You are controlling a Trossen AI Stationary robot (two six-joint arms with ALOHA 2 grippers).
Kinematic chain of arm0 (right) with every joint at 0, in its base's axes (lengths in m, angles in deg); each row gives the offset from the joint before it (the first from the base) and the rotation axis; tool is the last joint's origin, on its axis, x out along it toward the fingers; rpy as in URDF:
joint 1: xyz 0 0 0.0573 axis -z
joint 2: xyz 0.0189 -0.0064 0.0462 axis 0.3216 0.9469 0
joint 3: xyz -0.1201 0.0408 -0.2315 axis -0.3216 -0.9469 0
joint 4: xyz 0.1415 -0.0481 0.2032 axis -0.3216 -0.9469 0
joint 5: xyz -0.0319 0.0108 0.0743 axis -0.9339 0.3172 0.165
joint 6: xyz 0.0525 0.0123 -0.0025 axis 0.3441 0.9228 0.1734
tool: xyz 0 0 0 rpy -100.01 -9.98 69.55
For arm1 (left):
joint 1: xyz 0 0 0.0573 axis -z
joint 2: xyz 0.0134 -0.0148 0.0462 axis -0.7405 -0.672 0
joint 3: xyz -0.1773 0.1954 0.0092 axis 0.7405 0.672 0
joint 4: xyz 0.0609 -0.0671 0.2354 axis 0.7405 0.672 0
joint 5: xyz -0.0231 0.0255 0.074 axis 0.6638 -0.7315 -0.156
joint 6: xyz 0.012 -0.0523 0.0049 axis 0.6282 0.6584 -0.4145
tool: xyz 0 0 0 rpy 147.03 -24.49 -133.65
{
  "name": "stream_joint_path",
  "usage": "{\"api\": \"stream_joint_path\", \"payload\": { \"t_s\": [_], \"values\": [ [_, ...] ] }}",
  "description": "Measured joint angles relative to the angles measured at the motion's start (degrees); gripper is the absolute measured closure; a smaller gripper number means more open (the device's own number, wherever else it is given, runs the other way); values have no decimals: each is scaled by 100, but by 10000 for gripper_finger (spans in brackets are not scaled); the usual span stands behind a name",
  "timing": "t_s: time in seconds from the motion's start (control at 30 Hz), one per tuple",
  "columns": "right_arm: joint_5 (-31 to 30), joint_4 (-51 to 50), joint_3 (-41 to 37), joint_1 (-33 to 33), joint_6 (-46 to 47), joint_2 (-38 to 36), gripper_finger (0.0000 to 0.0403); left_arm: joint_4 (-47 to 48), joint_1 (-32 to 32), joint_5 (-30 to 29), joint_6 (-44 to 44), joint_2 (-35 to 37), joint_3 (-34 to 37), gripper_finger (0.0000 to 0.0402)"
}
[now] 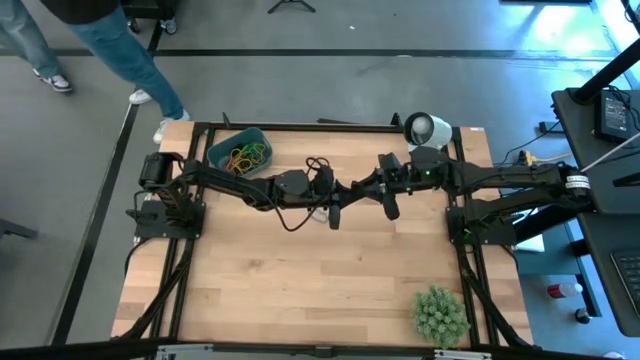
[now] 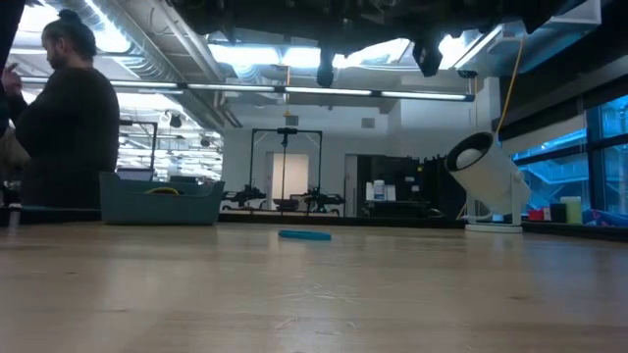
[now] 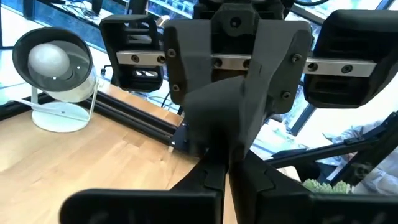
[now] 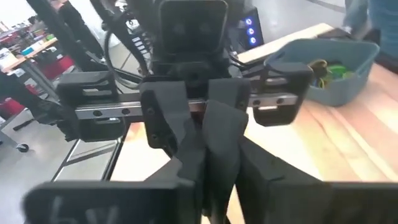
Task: Pick and place rubber bands into bin
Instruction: Put the black rubber band into the bin
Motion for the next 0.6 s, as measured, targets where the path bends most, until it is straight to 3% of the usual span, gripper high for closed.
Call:
{"api": "stream_joint_path", "payload": {
  "t_s": [0.13, 0.27, 0.47, 0.6],
  "values": [
    [-10, -303, 2, 154, 173, 0, 295, 238, -147, 260, 134, -3, 0, 396],
    [-138, -718, -2, 385, 429, 6, 251, 1082, -461, 725, 547, 123, 0, 397],
    [-1142, -1848, -4, 595, 869, 5, 201, 2943, -1113, 1244, 422, 624, 0, 397],
    [-1459, -2179, -4, 630, 1179, 9, 188, 4583, -1825, 1328, 44, 1167, 0, 397]
  ]
}}
